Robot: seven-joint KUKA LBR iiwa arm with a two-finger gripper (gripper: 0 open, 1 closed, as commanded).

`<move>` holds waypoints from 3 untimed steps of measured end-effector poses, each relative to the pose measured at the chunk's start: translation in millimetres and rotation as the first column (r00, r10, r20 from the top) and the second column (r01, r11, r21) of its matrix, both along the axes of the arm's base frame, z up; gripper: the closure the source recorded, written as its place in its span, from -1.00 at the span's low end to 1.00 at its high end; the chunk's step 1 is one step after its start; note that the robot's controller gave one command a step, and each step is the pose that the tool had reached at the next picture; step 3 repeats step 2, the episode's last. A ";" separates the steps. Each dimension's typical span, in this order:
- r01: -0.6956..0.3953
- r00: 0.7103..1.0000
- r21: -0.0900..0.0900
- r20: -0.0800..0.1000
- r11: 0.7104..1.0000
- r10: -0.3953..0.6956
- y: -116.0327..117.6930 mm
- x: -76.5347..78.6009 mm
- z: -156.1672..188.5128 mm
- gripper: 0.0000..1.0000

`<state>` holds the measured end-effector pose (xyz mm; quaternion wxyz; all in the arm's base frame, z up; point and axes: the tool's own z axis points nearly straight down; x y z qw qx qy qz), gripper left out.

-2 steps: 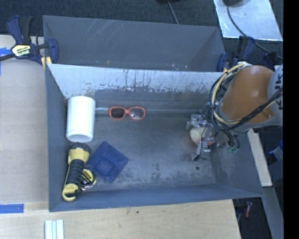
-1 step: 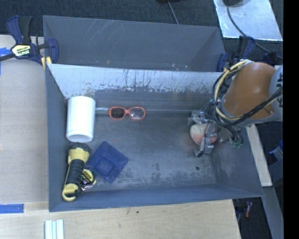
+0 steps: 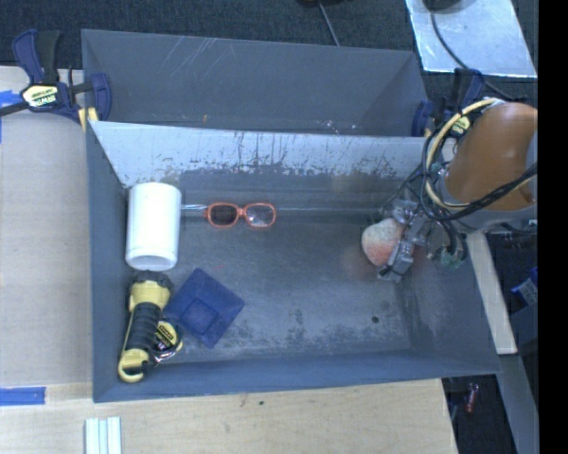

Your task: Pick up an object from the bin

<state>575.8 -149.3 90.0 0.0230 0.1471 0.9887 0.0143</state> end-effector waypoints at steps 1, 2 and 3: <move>-0.001 1.000 0.000 0.000 1.000 0.001 0.1 0.0 0.0 1.00; -0.025 1.000 -0.003 0.006 1.000 0.025 16.3 0.6 -4.2 1.00; -0.025 1.000 -0.003 0.006 1.000 0.025 16.3 0.6 -4.2 1.00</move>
Offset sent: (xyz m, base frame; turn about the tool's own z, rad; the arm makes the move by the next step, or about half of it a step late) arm -0.0008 0.0171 -0.0056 -0.0225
